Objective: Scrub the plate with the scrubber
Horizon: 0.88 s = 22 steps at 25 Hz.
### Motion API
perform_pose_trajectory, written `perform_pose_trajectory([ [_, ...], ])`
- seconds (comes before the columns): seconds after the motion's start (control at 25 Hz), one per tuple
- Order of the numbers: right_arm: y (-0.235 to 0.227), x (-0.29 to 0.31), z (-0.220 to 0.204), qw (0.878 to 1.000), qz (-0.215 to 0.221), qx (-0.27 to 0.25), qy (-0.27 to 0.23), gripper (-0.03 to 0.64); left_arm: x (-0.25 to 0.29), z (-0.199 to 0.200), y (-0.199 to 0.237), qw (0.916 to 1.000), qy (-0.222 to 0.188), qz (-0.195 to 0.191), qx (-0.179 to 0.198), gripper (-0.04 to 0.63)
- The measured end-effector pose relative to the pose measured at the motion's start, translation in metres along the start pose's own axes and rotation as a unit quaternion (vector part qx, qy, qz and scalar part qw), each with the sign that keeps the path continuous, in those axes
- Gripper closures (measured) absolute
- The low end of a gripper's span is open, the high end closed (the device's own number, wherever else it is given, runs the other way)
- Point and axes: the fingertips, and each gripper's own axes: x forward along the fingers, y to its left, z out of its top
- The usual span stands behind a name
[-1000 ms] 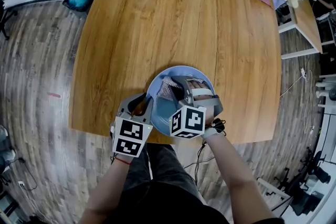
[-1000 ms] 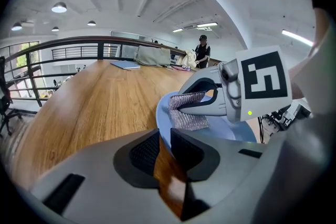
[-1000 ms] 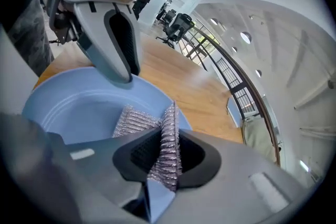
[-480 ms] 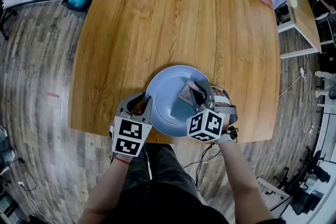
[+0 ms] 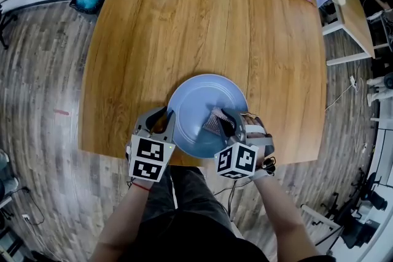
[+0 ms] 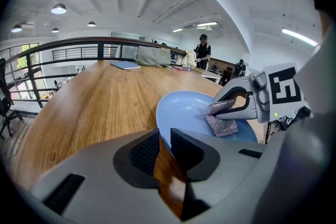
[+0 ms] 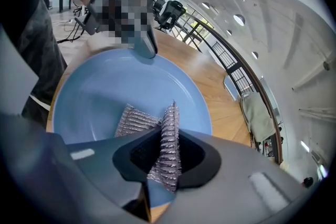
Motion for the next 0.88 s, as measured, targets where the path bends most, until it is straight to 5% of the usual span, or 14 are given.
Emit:
perform_pose_trajectory([
  [0.4,0.015,0.01,0.051,0.997,0.03,-0.046,-0.063,0.537,0.0,0.001,-0.001,1.0,0.001,-0.001,0.003,0.535],
  [0.88,-0.018,0.034,0.051,0.999,-0.001,-0.004,-0.053,0.537,0.001,-0.001,-0.002,0.9999,0.006,-0.004,0.009,0.535],
])
